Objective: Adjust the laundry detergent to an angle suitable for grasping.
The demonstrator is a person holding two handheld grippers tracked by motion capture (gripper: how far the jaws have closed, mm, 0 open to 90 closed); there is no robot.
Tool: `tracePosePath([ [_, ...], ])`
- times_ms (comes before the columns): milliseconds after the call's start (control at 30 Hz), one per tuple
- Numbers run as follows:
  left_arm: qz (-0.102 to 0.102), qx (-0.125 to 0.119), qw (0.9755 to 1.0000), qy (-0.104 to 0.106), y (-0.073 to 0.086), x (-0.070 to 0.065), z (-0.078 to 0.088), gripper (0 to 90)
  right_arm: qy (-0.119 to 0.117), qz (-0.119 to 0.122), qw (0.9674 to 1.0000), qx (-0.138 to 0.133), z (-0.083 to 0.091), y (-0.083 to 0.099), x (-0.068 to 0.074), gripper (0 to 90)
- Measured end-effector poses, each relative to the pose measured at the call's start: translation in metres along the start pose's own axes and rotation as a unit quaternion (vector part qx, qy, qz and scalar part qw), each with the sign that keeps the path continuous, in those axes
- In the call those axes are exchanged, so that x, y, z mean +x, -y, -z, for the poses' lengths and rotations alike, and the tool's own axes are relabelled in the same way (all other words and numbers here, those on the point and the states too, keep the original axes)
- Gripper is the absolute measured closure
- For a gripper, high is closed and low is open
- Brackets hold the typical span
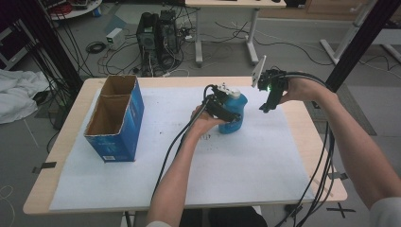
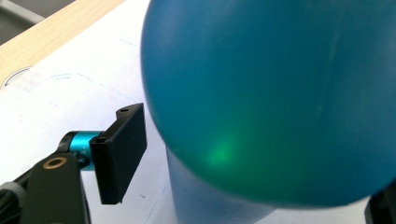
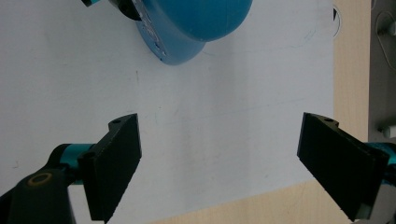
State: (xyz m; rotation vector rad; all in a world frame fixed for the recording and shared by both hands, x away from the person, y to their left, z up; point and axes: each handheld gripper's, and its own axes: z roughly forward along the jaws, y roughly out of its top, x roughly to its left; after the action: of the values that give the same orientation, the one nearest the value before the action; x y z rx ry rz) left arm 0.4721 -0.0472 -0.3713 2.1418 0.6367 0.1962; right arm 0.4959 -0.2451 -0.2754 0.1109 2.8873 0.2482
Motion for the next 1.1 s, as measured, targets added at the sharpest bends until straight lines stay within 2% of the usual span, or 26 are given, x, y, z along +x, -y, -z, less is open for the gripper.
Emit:
tracePosePath([
  [33,-0.007,0.005,1.0000,-0.003,-0.0005,0.0005,0.0006,24.9,0.000,0.002,1.0000,0.007,0.0009,-0.0003,-0.0005,12.9],
  [67,-0.015,0.012,0.9998,-0.003,-0.0007,0.0015,0.0014,24.9,0.000,-0.001,1.0000,0.001,-0.0002,0.0002,-0.0001,12.9],
  [167,-0.017,0.012,0.9998,-0.002,-0.0007,0.0016,0.0012,25.9,-0.002,0.002,0.9999,0.010,0.0011,-0.0003,-0.0004,12.9],
  [200,0.001,-0.004,1.0000,0.000,0.0001,-0.0011,-0.0010,27.4,-0.001,0.002,0.9999,0.010,0.0010,-0.0003,-0.0003,12.9],
  [233,0.001,-0.005,1.0000,-0.001,0.0000,-0.0013,-0.0009,27.8,0.001,0.000,1.0000,0.004,-0.0001,0.0001,0.0002,12.9],
  [300,0.003,-0.008,1.0000,0.002,0.0000,-0.0012,-0.0010,28.6,0.000,0.001,0.9999,0.012,0.0007,-0.0004,0.0000,12.9],
  [333,-0.004,-0.003,1.0000,0.002,0.0000,-0.0003,-0.0002,29.3,0.001,-0.003,1.0000,0.003,-0.0008,0.0002,0.0006,12.9],
  [367,-0.024,0.013,0.9996,0.002,-0.0004,0.0024,0.0020,29.8,0.002,0.001,0.9999,0.012,0.0005,-0.0003,-0.0001,12.9],
  [400,-0.017,0.008,0.9998,0.002,-0.0002,0.0015,0.0012,30.0,0.003,-0.005,1.0000,0.000,-0.0016,0.0006,0.0007,12.9],
  [433,-0.007,-0.001,1.0000,0.002,0.0000,0.0002,0.0000,30.3,0.002,-0.003,1.0000,0.001,-0.0016,0.0005,0.0005,12.9],
  [467,-0.004,-0.004,1.0000,0.002,0.0001,0.0000,-0.0003,30.7,0.003,-0.004,1.0000,-0.001,-0.0020,0.0007,0.0007,12.9],
  [600,-0.006,-0.004,1.0000,0.003,0.0000,0.0001,-0.0001,33.0,0.003,-0.005,1.0000,-0.001,-0.0021,0.0006,0.0008,12.9],
  [633,-0.021,0.008,0.9997,0.002,-0.0004,0.0020,0.0015,33.4,0.003,-0.005,1.0000,-0.001,-0.0022,0.0006,0.0008,12.9],
  [700,-0.019,0.008,0.9998,0.002,-0.0006,0.0016,0.0016,34.4,0.004,-0.005,1.0000,0.000,-0.0024,0.0005,0.0009,12.9],
  [733,-0.028,0.013,0.9995,0.003,-0.0006,0.0028,0.0021,34.5,0.004,-0.005,1.0000,0.000,-0.0026,0.0005,0.0008,12.9],
  [800,-0.024,0.006,0.9997,0.003,-0.0005,0.0022,0.0011,35.2,0.004,-0.006,1.0000,0.000,-0.0029,0.0003,0.0011,12.9],
  [833,-0.020,0.003,0.9998,0.004,-0.0006,0.0015,0.0006,35.7,0.001,0.000,0.9999,0.016,-0.0006,-0.0009,0.0001,12.9],
  [867,-0.025,0.006,0.9997,0.003,-0.0007,0.0019,0.0008,36.1,0.002,0.000,0.9999,0.015,-0.0009,-0.0010,0.0002,12.9],
  [900,-0.009,-0.008,0.9999,0.004,-0.0004,-0.0003,-0.0011,36.7,0.001,0.001,0.9999,0.016,-0.0011,-0.0012,0.0002,12.9],
  [933,-0.006,-0.011,0.9999,0.007,-0.0002,-0.0007,-0.0016,37.2,0.002,0.002,0.9999,0.015,-0.0014,-0.0013,0.0001,12.9],
  [1067,-0.023,0.002,0.9997,0.007,-0.0014,0.0011,-0.0002,38.7,0.001,0.000,0.9999,0.017,-0.0019,-0.0013,0.0002,12.9],
  [1100,-0.017,-0.005,0.9998,0.010,-0.0007,0.0005,-0.0008,39.3,0.001,-0.001,0.9999,0.014,-0.0022,-0.0011,0.0003,12.9],
])
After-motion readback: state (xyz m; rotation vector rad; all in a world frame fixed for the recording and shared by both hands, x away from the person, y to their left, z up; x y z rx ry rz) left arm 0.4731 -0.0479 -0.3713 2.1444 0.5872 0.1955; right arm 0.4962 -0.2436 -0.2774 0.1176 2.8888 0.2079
